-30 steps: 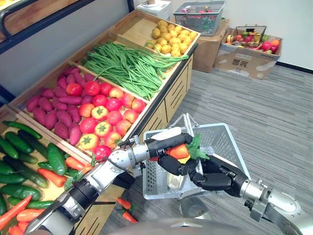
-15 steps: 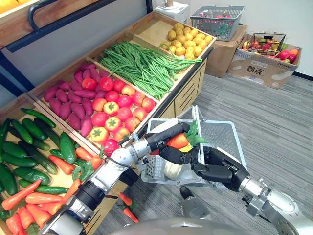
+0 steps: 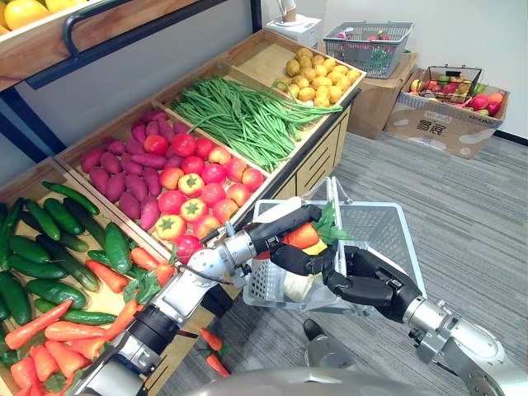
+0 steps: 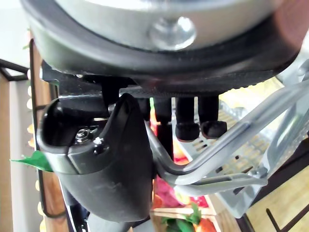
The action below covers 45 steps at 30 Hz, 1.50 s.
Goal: Pick vegetable in the basket
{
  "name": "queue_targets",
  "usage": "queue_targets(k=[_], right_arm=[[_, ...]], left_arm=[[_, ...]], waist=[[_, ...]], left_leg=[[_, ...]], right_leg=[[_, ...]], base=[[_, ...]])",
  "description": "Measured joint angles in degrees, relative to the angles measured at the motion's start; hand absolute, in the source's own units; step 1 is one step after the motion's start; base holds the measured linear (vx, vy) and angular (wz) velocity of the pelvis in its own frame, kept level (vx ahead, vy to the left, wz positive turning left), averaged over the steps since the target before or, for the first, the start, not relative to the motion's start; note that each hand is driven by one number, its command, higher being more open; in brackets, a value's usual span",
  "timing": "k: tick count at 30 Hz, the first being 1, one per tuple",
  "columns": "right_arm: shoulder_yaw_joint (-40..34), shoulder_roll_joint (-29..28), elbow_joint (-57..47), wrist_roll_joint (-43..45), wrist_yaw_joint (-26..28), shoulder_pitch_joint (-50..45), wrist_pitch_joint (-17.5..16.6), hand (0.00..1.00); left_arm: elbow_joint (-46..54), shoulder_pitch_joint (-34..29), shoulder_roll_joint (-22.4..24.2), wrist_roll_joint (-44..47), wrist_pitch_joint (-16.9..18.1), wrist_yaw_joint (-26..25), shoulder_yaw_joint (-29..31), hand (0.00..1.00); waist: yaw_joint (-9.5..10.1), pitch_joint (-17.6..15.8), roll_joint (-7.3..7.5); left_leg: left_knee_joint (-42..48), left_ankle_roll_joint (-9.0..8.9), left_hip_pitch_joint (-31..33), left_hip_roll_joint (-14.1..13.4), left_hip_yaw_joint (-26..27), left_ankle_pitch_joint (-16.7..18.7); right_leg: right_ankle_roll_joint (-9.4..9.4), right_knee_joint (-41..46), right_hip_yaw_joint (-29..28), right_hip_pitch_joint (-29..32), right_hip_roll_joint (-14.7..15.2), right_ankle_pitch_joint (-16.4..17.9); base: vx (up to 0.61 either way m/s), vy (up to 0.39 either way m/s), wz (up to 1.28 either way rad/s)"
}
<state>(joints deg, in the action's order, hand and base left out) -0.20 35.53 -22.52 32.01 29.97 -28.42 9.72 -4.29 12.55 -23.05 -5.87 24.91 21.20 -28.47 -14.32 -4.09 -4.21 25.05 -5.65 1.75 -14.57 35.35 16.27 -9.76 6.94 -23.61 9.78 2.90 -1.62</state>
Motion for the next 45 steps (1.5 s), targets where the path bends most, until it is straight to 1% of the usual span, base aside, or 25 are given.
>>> queue_targets(k=[10,15,20,22,24,25,26,28,29,31,35,43,45], right_arm=[[0.19,-0.42,0.24,-0.08,-0.24,-0.09,0.0,0.0],[0.2,-4.46,0.25,-0.07,-1.77,0.22,0.0,0.0],[-0.29,-6.71,0.27,-0.05,-2.45,0.92,-0.01,0.0],[-0.29,-6.56,0.26,0.1,-1.71,0.37,-0.53,0.0],[-0.14,-6.59,-0.06,0.49,0.76,-0.36,-1.78,0.0],[-0.1,-6.59,-0.2,0.49,1.05,-0.56,-1.9,0.0],[-0.03,-6.68,-0.21,0.49,1.28,-1.07,-2.36,0.0],[-0.05,-6.99,-0.21,0.49,1.26,-1.65,-2.59,0.0],[-0.03,-7.58,-0.21,0.49,1.25,-1.87,-2.61,0.0],[0.14,-8.77,-0.21,0.49,1.26,-2.0,-2.61,0.0],[0.5,-9.58,-1.18,0.49,1.29,-1.99,-2.61,0.0],[0.6,-10.77,-2.09,0.48,1.3,-1.98,-2.61,0.0],[0.94,-10.77,-2.09,0.48,1.3,-1.97,-2.61,0.0]], left_arm=[[0.37,0.02,-0.03,-3.03,0.21,-0.44,0.71,0.0],[0.13,-0.09,0.92,-3.65,0.29,-2.72,2.16,0.0],[-0.58,-1.02,4.02,-4.02,0.27,-3.63,5.07,0.0],[-1.08,-1.37,5.29,-6.99,-1.78,-6.21,8.67,0.0],[-5.85,-1.34,4.77,-10.52,-7.12,-9.91,17.51,0.0],[-7.08,-1.34,4.5,-10.53,-8.42,-10.89,19.28,0.0],[-8.61,-1.39,3.89,-10.52,-10.57,-12.27,22.08,0.0],[-8.93,-1.62,2.75,-10.36,-11.81,-13.89,24.05,0.0],[-8.65,-1.62,2.34,-9.97,-11.81,-14.55,24.61,0.0],[-7.88,-1.68,2.36,-9.72,-11.79,-14.98,25.06,0.0],[-4.9,-3.02,2.57,-9.69,-11.69,-14.9,25.03,0.0],[-3.96,-6.7,4.72,-9.7,-11.52,-12.79,24.52,0.0],[-3.95,-6.8,4.77,-9.7,-11.5,-12.24,23.25,0.0]], waist=[[0.1,0.3,-0.22],[0.37,1.02,-0.03],[0.74,1.23,0.14],[0.9,1.26,0.17],[0.16,1.31,0.18],[0.1,1.31,0.18],[0.18,1.27,0.25],[0.51,1.32,0.45],[0.94,1.39,0.63],[1.66,1.52,0.96],[1.52,1.66,1.57],[1.52,1.66,1.6],[1.63,1.66,1.59]], left_leg=[[0.11,0.0,0.08,-0.07,-0.33,-0.01],[0.16,0.05,0.24,-0.06,-0.93,-0.08],[0.12,0.05,0.02,0.0,-1.43,-0.17],[0.0,-0.02,-0.08,0.0,-1.48,-0.27],[-0.27,-0.07,-0.05,-0.01,-1.55,-0.6],[-0.28,-0.09,-0.01,-0.03,-1.59,-0.64],[-0.27,-0.09,0.04,-0.05,-1.74,-0.68],[-0.23,-0.07,0.21,0.01,-2.02,-0.71],[-0.14,0.0,0.34,0.03,-2.27,-0.77],[-0.11,0.03,0.37,0.07,-2.43,-0.8],[-0.13,0.1,0.68,0.14,-2.89,-0.84],[-0.14,0.2,0.64,0.15,-2.89,-1.01],[-0.13,0.2,0.64,0.14,-2.86,-1.05]], right_leg=[[0.03,0.02,0.32,-0.13,0.01,0.01],[0.1,0.18,0.87,-0.34,0.1,0.11],[0.19,1.45,1.37,-0.3,0.02,0.91],[0.27,1.93,1.45,-0.19,-0.08,1.16],[0.34,2.02,1.54,-0.05,-0.17,1.21],[0.34,2.02,1.57,-0.02,-0.19,1.2],[0.35,2.01,1.7,-0.04,-0.2,1.2],[0.36,1.99,1.97,-0.1,-0.11,1.19],[0.36,1.97,2.24,-0.2,-0.02,1.19],[0.36,1.91,2.37,-0.32,0.05,1.19],[0.37,1.85,2.82,-0.35,0.18,1.19],[0.37,1.91,2.83,-0.32,0.17,1.19],[0.38,1.94,2.82,-0.28,0.15,1.19]], base=[[0.0,0.0,0.01],[0.0,0.001,0.06],[0.0,0.014,0.05],[0.0,0.0,0.0],[0.0,0.0,0.0],[0.0,0.007,0.03],[0.0,0.008,0.04],[0.01,0.025,0.09],[0.02,0.037,0.1],[0.03,0.036,0.08],[0.01,0.014,0.04],[0.0,0.008,0.0],[0.0,0.0,0.0]])
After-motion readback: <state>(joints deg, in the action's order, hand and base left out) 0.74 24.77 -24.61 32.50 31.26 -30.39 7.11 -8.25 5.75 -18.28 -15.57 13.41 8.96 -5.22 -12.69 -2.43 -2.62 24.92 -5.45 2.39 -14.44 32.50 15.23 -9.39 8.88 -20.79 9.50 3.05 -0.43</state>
